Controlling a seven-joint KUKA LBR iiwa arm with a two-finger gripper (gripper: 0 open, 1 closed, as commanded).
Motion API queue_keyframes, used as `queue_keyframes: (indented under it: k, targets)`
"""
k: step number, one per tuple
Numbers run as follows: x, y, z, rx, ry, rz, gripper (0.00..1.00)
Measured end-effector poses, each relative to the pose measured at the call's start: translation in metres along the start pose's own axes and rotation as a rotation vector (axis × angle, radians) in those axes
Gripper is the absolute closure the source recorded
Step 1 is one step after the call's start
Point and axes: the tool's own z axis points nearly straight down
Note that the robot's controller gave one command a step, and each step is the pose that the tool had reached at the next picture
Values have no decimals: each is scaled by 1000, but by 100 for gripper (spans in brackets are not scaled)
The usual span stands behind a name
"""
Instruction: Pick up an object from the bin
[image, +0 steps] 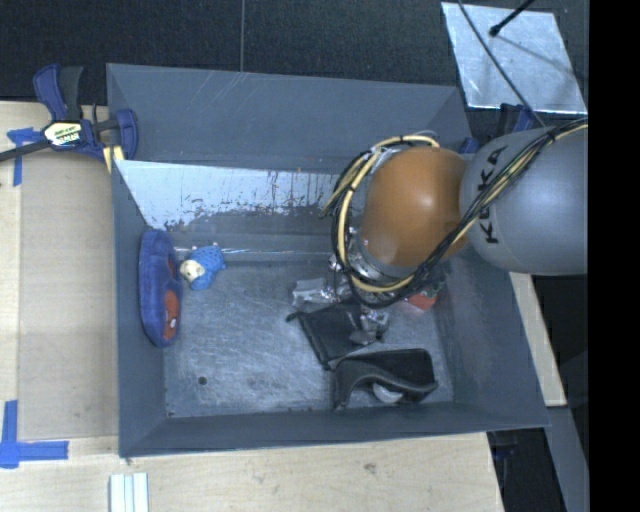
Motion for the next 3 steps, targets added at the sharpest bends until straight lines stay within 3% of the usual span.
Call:
queue_keyframes:
  k: [1, 2, 3]
  targets:
    - [0, -1, -1, 0, -1, 4, 100]
    - [16, -25, -101, 3, 0, -330, 100]
    - [29, -24, -162, 4, 1, -348, 100]
